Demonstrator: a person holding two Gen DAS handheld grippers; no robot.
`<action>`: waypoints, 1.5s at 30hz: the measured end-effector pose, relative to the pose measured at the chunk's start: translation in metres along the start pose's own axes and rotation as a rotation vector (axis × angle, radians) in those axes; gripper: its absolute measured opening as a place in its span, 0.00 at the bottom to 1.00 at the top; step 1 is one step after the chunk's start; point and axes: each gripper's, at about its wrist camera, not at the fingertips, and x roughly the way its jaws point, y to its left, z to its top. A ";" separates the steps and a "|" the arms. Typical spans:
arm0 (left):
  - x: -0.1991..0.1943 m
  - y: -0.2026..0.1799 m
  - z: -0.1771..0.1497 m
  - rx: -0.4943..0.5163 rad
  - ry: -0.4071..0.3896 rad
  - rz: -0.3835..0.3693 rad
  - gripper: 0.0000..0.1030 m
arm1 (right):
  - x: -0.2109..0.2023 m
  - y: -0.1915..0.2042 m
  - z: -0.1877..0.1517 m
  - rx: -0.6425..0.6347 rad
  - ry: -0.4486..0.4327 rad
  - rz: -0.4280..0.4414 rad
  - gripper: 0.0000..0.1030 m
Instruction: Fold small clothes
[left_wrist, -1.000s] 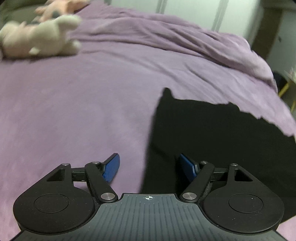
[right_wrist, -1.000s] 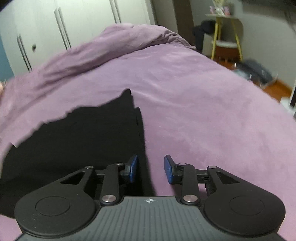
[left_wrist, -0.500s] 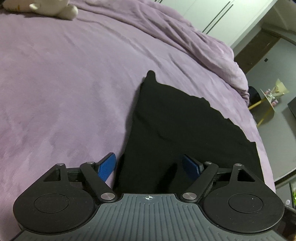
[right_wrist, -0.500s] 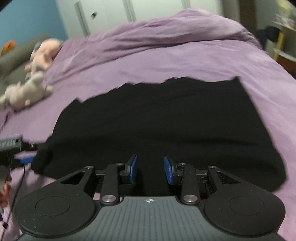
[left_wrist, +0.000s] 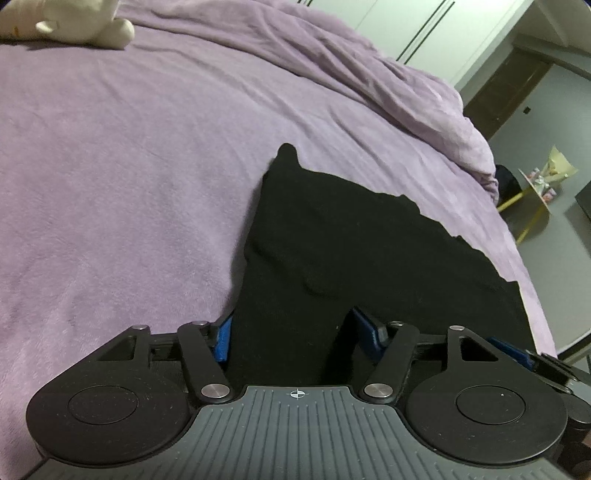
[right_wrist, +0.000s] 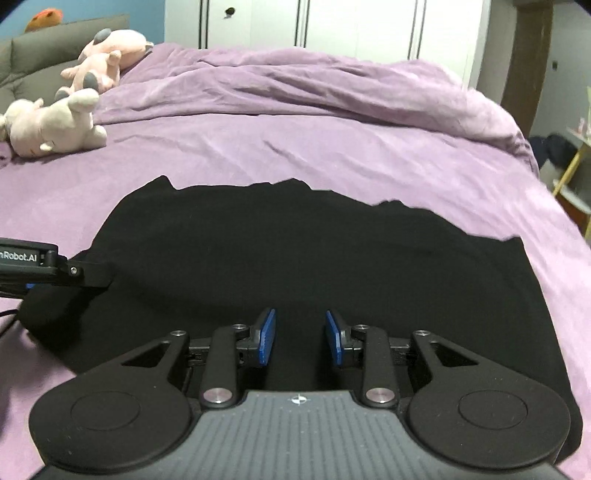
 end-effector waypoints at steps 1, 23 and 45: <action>0.000 0.000 0.000 -0.005 0.003 -0.009 0.59 | 0.003 0.002 0.000 0.000 -0.001 0.007 0.29; 0.019 0.017 0.015 -0.256 0.068 -0.114 0.28 | 0.008 0.004 0.003 0.076 -0.053 0.162 0.27; -0.005 -0.097 0.026 0.112 0.024 0.078 0.17 | -0.014 -0.085 -0.034 0.434 0.028 0.112 0.15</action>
